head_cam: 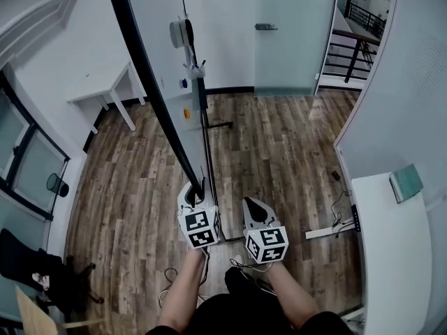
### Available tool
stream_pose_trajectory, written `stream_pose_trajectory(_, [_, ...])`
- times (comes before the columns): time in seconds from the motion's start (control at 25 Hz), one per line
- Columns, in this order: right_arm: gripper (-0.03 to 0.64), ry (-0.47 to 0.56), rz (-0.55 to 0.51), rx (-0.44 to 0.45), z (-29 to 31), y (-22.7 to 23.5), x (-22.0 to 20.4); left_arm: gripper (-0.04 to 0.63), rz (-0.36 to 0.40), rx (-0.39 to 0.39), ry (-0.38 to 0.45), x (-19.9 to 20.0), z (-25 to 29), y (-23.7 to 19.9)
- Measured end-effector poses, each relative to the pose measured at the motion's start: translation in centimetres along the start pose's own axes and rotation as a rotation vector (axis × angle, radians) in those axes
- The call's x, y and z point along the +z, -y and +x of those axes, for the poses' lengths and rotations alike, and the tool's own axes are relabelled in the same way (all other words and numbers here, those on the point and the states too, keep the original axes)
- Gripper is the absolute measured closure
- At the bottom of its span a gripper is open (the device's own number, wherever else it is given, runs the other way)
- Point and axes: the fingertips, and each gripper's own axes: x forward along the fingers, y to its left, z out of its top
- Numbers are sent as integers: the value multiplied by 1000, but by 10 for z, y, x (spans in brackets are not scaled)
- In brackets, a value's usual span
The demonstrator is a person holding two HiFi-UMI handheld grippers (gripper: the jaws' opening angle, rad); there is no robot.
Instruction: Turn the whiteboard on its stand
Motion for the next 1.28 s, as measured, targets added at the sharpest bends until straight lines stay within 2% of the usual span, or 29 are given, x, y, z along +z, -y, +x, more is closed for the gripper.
stream_pose_trajectory(0.64, [603,-3,-1,-44,-77,-25,-12,489,-4,-1,-13,-14,-56,25])
stream_pose_trajectory(0.92, [603,-4,-4,-55,-112,-21,-9,494,-8,19,-15,-17,-72,35])
stream_pose_trajectory(1.28, [603,-19,-14,14,-117,-9,-3,509,-11,80,-9,-17,-81,39])
